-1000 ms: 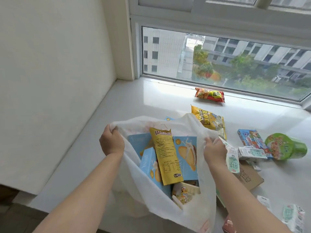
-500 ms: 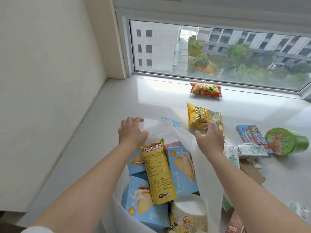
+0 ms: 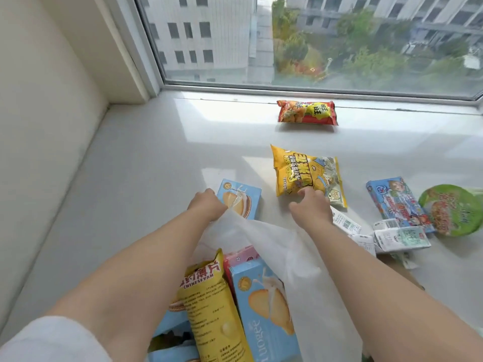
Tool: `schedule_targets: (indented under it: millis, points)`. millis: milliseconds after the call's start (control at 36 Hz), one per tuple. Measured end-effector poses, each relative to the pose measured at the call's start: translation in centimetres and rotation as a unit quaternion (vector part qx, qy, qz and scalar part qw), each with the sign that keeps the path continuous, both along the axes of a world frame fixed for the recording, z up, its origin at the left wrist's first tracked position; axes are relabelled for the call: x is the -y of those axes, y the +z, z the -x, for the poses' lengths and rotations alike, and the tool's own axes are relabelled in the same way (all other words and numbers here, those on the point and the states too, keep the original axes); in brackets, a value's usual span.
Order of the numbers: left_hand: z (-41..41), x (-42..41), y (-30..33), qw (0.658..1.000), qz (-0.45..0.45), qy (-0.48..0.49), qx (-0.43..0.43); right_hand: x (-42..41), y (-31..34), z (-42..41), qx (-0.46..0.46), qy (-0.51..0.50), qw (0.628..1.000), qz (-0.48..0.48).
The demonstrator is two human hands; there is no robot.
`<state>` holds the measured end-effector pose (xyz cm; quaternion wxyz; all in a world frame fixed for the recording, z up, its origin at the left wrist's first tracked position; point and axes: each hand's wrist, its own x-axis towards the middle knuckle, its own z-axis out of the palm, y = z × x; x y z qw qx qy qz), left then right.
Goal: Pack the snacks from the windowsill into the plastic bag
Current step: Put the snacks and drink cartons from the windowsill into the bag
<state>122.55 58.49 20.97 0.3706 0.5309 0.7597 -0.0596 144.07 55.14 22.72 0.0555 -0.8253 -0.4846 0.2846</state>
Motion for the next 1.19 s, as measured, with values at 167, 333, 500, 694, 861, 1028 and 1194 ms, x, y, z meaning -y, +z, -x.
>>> schedule_targets:
  millis: [167,333,500,694,861,1028,1194]
  points:
    - [-1.3,-0.6,-4.2,0.993,0.094,0.068,-0.018,-1.2,-3.3,0.4,-0.142,-0.02,0.982,0.122]
    - [-0.9,-1.0,-6.9,0.989,0.063,0.133,0.019,-2.3,-6.5,2.9,-0.281,-0.021,0.933,0.222]
    - [-0.8,-1.8,-7.6,0.978,0.101,0.165,0.079,-2.4,-7.6,4.4,-0.336,-0.072,0.914,0.215]
    - [-2.3,-2.1,-6.2,0.94,0.075,0.259,0.21,-3.0,-7.3,4.9,-0.39,-0.164,0.892,0.158]
    - [-3.6,-2.4,-5.1,0.908,0.031,0.263,0.324,-3.4,-5.4,4.0,-0.367,-0.163,0.911,0.096]
    - [-4.3,-2.6,-3.1,0.932,-0.069,0.231,0.269,-4.5,-4.7,2.1,-0.207,-0.127,0.97,-0.005]
    - [-3.5,-3.2,-2.8,0.963,-0.132,0.21,0.109,-5.5,-5.8,-0.6,0.136,0.053,0.982,-0.121]
